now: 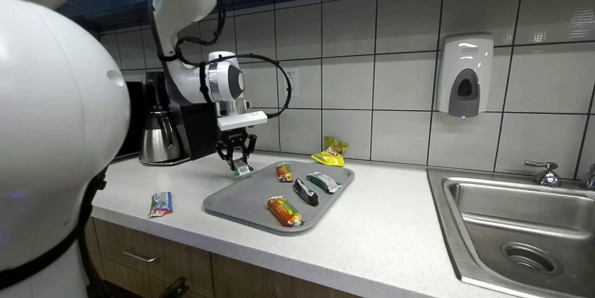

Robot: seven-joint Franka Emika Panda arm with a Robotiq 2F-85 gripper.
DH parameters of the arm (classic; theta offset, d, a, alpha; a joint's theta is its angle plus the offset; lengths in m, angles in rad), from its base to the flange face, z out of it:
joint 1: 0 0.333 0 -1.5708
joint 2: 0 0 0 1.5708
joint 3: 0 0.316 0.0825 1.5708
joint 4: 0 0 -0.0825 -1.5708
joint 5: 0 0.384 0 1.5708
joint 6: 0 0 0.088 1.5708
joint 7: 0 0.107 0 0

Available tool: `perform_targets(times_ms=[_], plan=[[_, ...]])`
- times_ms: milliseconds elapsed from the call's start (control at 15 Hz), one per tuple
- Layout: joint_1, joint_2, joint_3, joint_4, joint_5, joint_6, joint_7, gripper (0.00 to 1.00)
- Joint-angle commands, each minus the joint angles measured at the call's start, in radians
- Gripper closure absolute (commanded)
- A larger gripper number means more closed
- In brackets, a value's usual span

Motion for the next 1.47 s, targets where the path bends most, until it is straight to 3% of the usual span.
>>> perform_targets(times_ms=[0, 1400], plan=[[-0.024, -0.006, -0.015, 0.019, -0.021, -0.019, 0.053, 0.82], [-0.087, -0.047, -0.054, -0.060, -0.013, -0.029, 0.069, 0.82]])
